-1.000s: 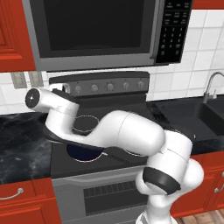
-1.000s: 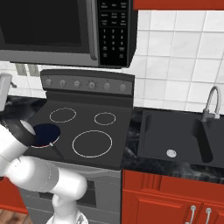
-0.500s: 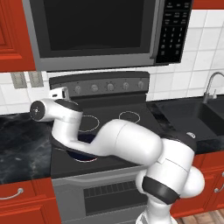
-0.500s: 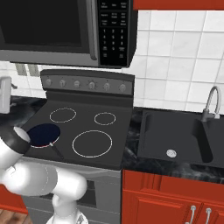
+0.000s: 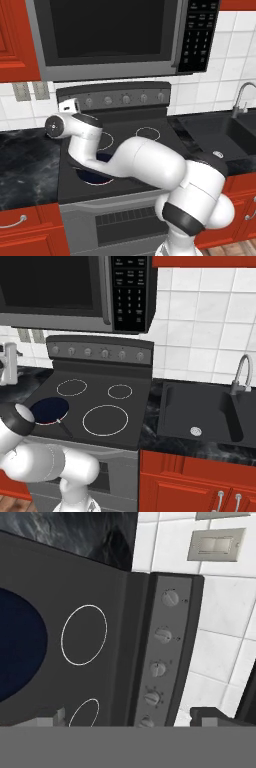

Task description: Turn off the front left burner of the stove.

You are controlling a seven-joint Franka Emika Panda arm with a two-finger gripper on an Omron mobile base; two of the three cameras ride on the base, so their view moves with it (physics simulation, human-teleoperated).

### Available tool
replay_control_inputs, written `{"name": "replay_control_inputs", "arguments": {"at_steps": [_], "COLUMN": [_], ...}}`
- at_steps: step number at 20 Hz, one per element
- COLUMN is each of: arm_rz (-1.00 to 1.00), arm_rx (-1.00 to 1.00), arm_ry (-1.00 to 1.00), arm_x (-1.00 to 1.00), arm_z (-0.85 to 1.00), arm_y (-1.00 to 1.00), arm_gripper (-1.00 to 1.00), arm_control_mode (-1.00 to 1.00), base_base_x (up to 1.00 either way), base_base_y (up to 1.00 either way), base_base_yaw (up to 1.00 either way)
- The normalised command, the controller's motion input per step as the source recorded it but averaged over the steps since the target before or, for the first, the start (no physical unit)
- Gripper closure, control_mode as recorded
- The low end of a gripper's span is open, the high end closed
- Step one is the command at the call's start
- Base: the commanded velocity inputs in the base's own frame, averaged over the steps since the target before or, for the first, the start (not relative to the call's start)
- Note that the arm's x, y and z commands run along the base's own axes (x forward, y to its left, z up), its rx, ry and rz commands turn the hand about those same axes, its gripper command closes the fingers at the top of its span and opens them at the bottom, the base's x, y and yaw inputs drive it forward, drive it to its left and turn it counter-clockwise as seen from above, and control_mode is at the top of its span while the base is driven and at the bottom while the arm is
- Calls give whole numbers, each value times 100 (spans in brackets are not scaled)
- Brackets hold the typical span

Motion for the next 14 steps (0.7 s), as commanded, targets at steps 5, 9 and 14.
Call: {"name": "replay_control_inputs", "arguments": {"at_steps": [5, 9, 14], "arm_rz": [5, 3, 3], "arm_rx": [-1, -1, -4], "arm_ry": [-3, -1, -1], "arm_x": [10, 14, 19], "arm_z": [-3, -4, -7], "arm_y": [0, 0, 0], "arm_gripper": [-100, -100, -100], "arm_control_mode": [-100, -100, -100], "base_base_x": [0, 0, 0], "base_base_y": [0, 0, 0], "base_base_yaw": [0, 0, 0]}}
